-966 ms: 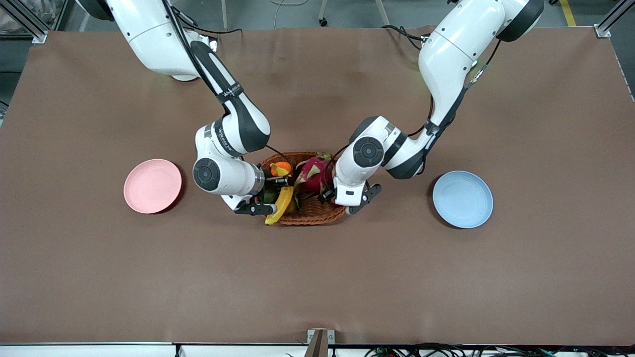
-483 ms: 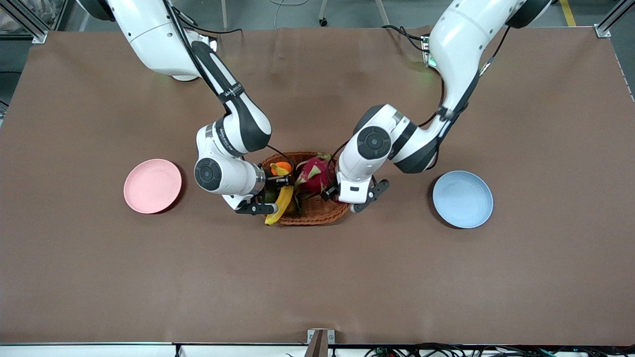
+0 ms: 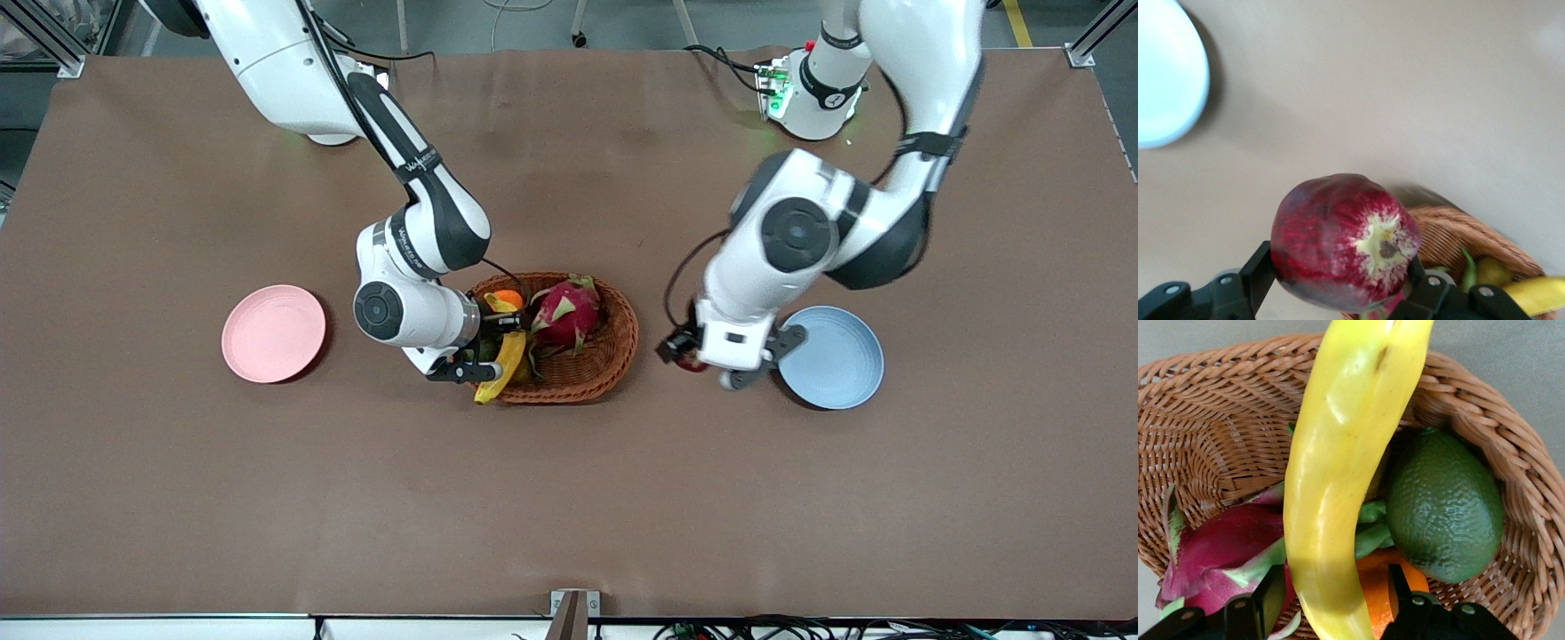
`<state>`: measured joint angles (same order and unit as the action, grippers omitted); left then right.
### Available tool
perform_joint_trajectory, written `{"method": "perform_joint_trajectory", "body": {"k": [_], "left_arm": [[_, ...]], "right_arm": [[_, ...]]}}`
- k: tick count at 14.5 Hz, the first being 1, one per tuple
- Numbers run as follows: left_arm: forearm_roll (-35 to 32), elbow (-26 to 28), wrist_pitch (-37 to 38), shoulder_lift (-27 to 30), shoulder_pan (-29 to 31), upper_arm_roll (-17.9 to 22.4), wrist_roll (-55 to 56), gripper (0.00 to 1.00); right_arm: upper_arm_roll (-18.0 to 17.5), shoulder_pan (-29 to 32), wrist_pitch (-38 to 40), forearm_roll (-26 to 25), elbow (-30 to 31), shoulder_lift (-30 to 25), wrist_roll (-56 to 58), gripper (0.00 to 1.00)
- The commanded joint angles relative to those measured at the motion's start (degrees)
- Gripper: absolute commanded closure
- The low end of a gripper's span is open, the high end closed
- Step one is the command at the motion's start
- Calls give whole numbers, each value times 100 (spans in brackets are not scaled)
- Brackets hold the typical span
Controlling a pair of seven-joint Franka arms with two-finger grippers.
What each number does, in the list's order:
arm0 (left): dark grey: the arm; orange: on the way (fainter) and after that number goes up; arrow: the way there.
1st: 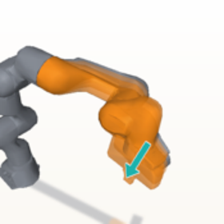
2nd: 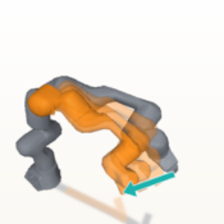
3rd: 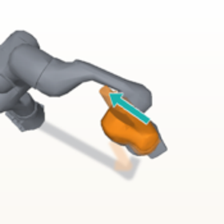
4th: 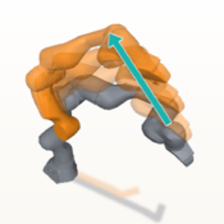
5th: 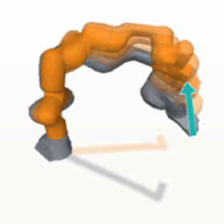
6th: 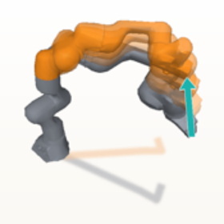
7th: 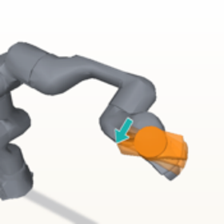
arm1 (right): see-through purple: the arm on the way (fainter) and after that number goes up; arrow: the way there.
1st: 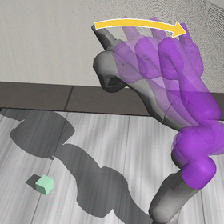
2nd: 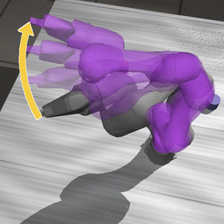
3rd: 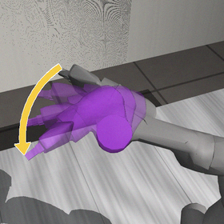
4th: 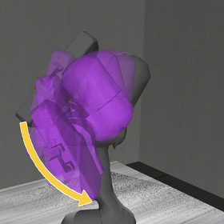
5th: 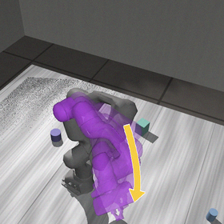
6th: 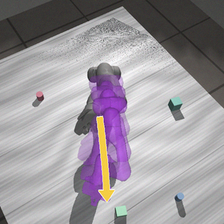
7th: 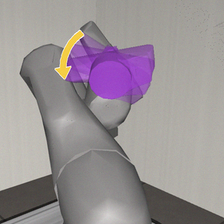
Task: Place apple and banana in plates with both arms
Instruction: 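Carry the apple with the left gripper toward the blue plate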
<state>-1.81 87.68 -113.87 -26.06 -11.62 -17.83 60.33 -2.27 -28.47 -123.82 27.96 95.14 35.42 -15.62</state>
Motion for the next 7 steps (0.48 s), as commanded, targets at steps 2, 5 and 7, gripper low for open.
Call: {"method": "perform_joint_trajectory", "body": {"k": [2, 5, 7], "left_arm": [[-48, 354, 84, 241, 571, -36, -1126, 83], [-380, 635, 32, 233, 1038, -36, -1900, 82], [-601, 925, -196, 198, 1380, -53, -2182, 82]], "right_arm": [[42, -124, 7, 122, -48, 79, -55, 35], [42, -133, 7, 122, -39, 88, -46, 44], [42, -115, 33, 122, -48, 79, -55, 55]]}}
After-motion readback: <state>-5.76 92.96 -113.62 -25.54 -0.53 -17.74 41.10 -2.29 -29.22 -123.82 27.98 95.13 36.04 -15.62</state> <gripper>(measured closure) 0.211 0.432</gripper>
